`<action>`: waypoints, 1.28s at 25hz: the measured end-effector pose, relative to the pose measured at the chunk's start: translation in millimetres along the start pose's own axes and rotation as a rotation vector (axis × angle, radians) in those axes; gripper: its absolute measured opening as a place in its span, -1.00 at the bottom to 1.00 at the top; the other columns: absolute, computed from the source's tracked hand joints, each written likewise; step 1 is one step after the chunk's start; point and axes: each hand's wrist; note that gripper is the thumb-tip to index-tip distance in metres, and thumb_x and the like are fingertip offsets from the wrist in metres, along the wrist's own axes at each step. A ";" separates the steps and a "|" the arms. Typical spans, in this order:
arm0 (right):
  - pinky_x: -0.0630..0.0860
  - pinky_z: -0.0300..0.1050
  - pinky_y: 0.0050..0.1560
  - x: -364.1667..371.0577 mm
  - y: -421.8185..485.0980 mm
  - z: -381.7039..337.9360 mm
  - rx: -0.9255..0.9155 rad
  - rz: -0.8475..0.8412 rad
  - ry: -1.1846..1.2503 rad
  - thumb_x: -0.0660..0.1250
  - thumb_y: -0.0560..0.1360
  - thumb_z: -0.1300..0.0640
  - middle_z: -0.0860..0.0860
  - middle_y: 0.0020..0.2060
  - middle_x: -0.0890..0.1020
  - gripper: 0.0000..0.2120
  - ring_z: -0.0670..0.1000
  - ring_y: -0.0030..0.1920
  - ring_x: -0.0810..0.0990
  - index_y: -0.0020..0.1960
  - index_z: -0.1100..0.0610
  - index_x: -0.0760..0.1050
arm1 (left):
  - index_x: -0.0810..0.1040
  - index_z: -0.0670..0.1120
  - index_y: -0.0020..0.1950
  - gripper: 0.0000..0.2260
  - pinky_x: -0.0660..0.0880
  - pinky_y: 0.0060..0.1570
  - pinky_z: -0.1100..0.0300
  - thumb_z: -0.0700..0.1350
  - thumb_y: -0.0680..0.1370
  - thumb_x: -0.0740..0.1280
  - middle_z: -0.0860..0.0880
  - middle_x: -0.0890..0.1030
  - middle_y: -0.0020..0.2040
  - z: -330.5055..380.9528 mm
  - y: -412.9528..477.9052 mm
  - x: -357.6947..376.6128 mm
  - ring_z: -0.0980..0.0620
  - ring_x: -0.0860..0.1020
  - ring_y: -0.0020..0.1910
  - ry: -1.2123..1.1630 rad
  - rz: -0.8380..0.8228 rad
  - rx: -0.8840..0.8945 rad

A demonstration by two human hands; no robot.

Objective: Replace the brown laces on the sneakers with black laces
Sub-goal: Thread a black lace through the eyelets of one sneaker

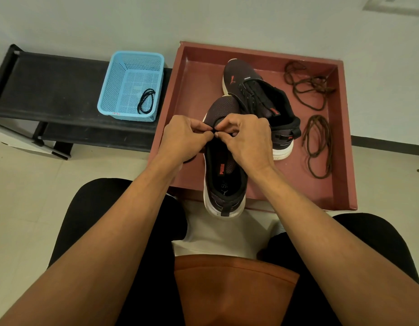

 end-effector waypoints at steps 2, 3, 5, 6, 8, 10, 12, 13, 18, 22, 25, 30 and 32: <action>0.68 -0.07 0.02 -1.0 -0.8 -0.7 -0.008 0.002 -0.034 0.59 0.46 0.05 -0.16 -0.20 0.75 -0.88 -0.17 -0.15 0.71 0.00 -0.07 0.75 | 0.74 0.02 -0.12 -0.91 0.72 -0.05 -0.04 -0.17 0.51 0.54 -0.04 0.75 -0.23 1.0 -0.9 -0.3 -0.01 0.75 -0.23 -0.006 -0.004 -0.003; 0.68 -0.06 0.03 -1.9 -0.8 -1.0 -0.005 -0.004 -0.049 0.59 0.47 0.04 -0.16 -0.18 0.76 -0.87 -0.16 -0.14 0.71 0.01 -0.08 0.75 | 0.74 0.01 -0.11 -0.92 0.72 -0.05 -0.04 -0.18 0.51 0.54 -0.04 0.75 -0.22 1.5 -1.1 -0.6 -0.01 0.75 -0.23 -0.005 -0.007 -0.004; 0.66 -0.06 0.05 -3.8 -0.1 -0.9 0.006 -0.025 -0.080 0.59 0.47 0.04 -0.14 -0.12 0.76 -0.86 -0.14 -0.13 0.68 0.02 -0.09 0.76 | 0.73 0.03 -0.15 -0.89 0.72 -0.04 -0.05 -0.18 0.50 0.54 -0.04 0.75 -0.23 2.2 -1.3 -0.8 -0.03 0.75 -0.22 -0.002 -0.013 -0.001; 0.64 -0.06 0.05 -4.2 0.1 -0.6 0.006 -0.038 -0.095 0.59 0.46 0.04 -0.13 -0.10 0.76 -0.85 -0.13 -0.13 0.66 0.03 -0.09 0.76 | 0.72 0.06 -0.18 -0.86 0.72 -0.03 -0.05 -0.18 0.50 0.54 -0.03 0.74 -0.24 2.2 -1.2 -1.0 -0.03 0.75 -0.23 0.002 -0.011 0.001; 0.60 -0.09 0.02 -4.7 0.8 0.2 -0.016 -0.045 -0.104 0.60 0.46 0.06 -0.14 -0.07 0.73 -0.85 -0.13 -0.16 0.58 0.03 -0.08 0.77 | 0.70 0.09 -0.23 -0.81 0.72 -0.04 -0.05 -0.18 0.50 0.54 -0.02 0.74 -0.27 2.6 -0.5 -1.6 -0.03 0.75 -0.25 0.009 -0.006 -0.001; 0.58 -0.11 -0.03 -5.2 1.0 0.7 -0.034 -0.031 -0.104 0.60 0.45 0.05 -0.15 -0.10 0.72 -0.85 -0.14 -0.20 0.54 0.02 -0.08 0.76 | 0.70 0.09 -0.23 -0.83 0.72 -0.04 -0.05 -0.17 0.49 0.54 -0.02 0.74 -0.27 2.6 -0.3 -1.4 -0.02 0.75 -0.26 0.012 -0.009 -0.006; 0.59 -0.14 -0.05 -5.2 0.9 1.5 -0.025 -0.020 -0.097 0.59 0.45 0.04 -0.16 -0.16 0.73 -0.85 -0.15 -0.24 0.55 0.02 -0.10 0.76 | 0.71 0.07 -0.20 -0.86 0.72 -0.04 -0.06 -0.16 0.49 0.55 -0.03 0.74 -0.26 2.8 -0.6 -1.2 -0.02 0.75 -0.25 -0.001 -0.014 -0.009; 0.59 -0.19 -0.06 -5.0 0.8 1.6 -0.013 -0.012 -0.083 0.60 0.46 0.03 -0.17 -0.18 0.73 -0.85 -0.18 -0.26 0.56 0.02 -0.09 0.76 | 0.72 0.07 -0.18 -0.87 0.72 -0.04 -0.06 -0.16 0.49 0.55 -0.03 0.74 -0.25 2.8 -1.0 -1.2 -0.02 0.75 -0.24 -0.005 -0.014 -0.010; 0.59 -0.28 -0.07 -3.4 0.5 0.0 0.031 0.028 0.007 0.62 0.43 0.03 -0.21 -0.28 0.71 -0.86 -0.22 -0.24 0.66 -0.03 -0.07 0.74 | 0.74 0.01 -0.10 -0.96 0.72 -0.03 -0.04 -0.13 0.52 0.54 -0.02 0.75 -0.23 6.0 -5.3 -1.7 0.00 0.75 -0.22 -0.010 -0.030 -0.018; 0.63 -0.22 0.00 -1.7 -1.7 -2.5 0.041 0.012 0.036 0.57 0.49 0.06 -0.20 -0.27 0.74 -0.89 -0.23 -0.20 0.69 0.01 -0.06 0.73 | 0.75 -0.08 0.02 -0.92 0.71 -0.02 -0.03 -0.12 0.60 0.47 -0.05 0.75 -0.20 6.5 -6.6 -0.9 0.01 0.76 -0.21 -0.034 -0.059 -0.032; 0.60 -0.26 0.02 -2.9 -2.9 -6.3 0.051 0.008 0.036 0.54 0.51 0.08 -0.21 -0.25 0.75 -0.88 -0.21 -0.19 0.69 0.04 -0.05 0.72 | 0.72 -0.09 -0.02 -0.92 0.72 -0.07 -0.05 -0.18 0.62 0.43 -0.09 0.73 -0.21 6.4 -5.2 0.0 -0.03 0.75 -0.23 -0.036 -0.039 -0.043; 0.55 -0.31 0.04 -7.9 -6.7 -8.1 0.026 -0.076 0.001 0.56 0.45 0.13 -0.17 -0.09 0.76 -0.68 -0.16 -0.07 0.66 0.18 -0.04 0.66 | 0.63 -0.05 -0.10 -0.89 0.72 -0.15 -0.03 -0.20 0.61 0.41 -0.05 0.70 -0.23 6.9 -3.6 -0.2 0.02 0.74 -0.29 0.066 0.066 0.016; 0.59 -0.16 0.07 -8.0 -9.4 -7.3 -0.016 -0.075 -0.042 0.57 0.41 0.13 -0.18 -0.07 0.74 -0.63 -0.09 -0.05 0.63 0.19 -0.05 0.64 | 0.57 -0.05 -0.06 -0.91 0.71 -0.09 -0.08 -0.16 0.62 0.30 -0.06 0.70 -0.16 8.0 -3.3 -0.6 0.00 0.74 -0.21 0.028 0.137 0.015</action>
Point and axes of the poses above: each hand's wrist, its own y-axis towards the middle knuckle, its own x-axis out of the palm, z = x × y
